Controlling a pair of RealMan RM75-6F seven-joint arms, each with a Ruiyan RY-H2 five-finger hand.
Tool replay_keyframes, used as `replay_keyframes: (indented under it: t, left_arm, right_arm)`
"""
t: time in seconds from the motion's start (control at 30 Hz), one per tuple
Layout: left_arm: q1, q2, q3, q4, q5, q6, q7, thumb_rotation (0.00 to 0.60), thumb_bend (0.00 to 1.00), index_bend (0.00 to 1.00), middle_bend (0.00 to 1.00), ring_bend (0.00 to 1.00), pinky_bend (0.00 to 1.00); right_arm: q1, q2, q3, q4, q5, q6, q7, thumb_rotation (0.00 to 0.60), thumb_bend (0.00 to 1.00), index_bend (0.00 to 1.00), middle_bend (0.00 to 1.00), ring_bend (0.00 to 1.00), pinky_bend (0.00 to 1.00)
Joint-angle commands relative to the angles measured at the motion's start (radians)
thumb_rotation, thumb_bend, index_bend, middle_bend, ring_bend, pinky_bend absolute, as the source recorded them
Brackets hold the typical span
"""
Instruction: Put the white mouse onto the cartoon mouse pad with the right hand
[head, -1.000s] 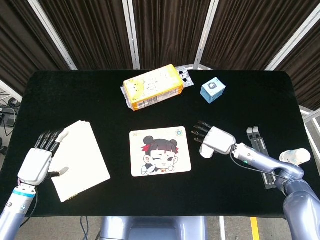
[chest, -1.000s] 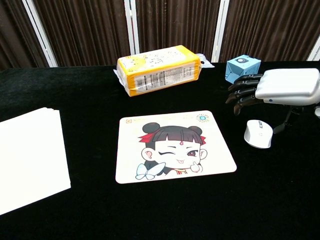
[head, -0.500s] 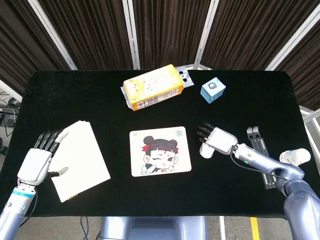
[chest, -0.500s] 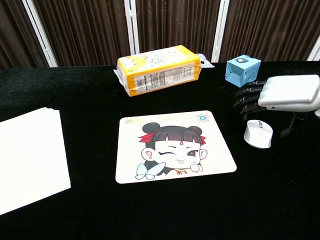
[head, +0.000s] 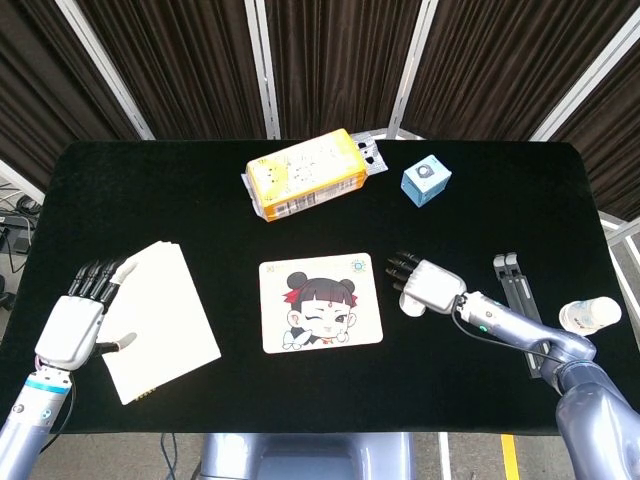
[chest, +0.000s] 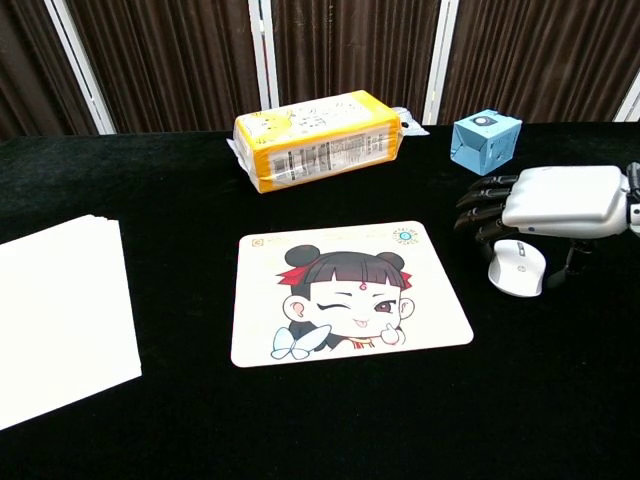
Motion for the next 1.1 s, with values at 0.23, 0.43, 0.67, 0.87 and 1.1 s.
replay_keyframes:
  t: [0.23,0.43,0.67,0.87,1.1]
  left_arm:
    - [-0.001,0.003,0.002,-0.002,-0.001,-0.004,-0.001,0.6,0.13,0.0,0.0,0.0,0.0]
    - [-0.002,0.004,0.003,-0.002,0.003,-0.004,-0.004,0.6,0.13,0.0,0.0,0.0,0.0]
    - [-0.004,0.006,0.005,-0.003,0.006,-0.007,-0.006,0.6,0.13,0.0,0.0,0.0,0.0]
    - [-0.007,0.009,0.007,-0.001,0.011,-0.009,-0.014,0.6,0.13,0.0,0.0,0.0,0.0]
    - [-0.011,0.014,0.006,0.0,0.006,-0.019,-0.03,0.6,0.13,0.0,0.0,0.0,0.0]
  right_arm:
    - [-0.009,-0.019,0.002,0.023,0.008,0.033,0.005,0.6,0.11,0.54,0.21,0.0,0.0]
    - [0.0,-0.02,0.015,0.026,0.014,0.071,-0.012,0.6,0.12,0.56,0.22,0.0,0.0]
    - [0.041,-0.008,0.049,-0.019,0.023,0.123,-0.044,0.6,0.13,0.57,0.24,0.0,0.0]
    - [0.083,-0.006,0.072,-0.069,0.019,0.142,-0.094,0.6,0.13,0.57,0.24,0.0,0.0]
    - [0.129,-0.055,0.1,-0.12,0.014,0.143,-0.154,0.6,0.13,0.58,0.24,0.0,0.0]
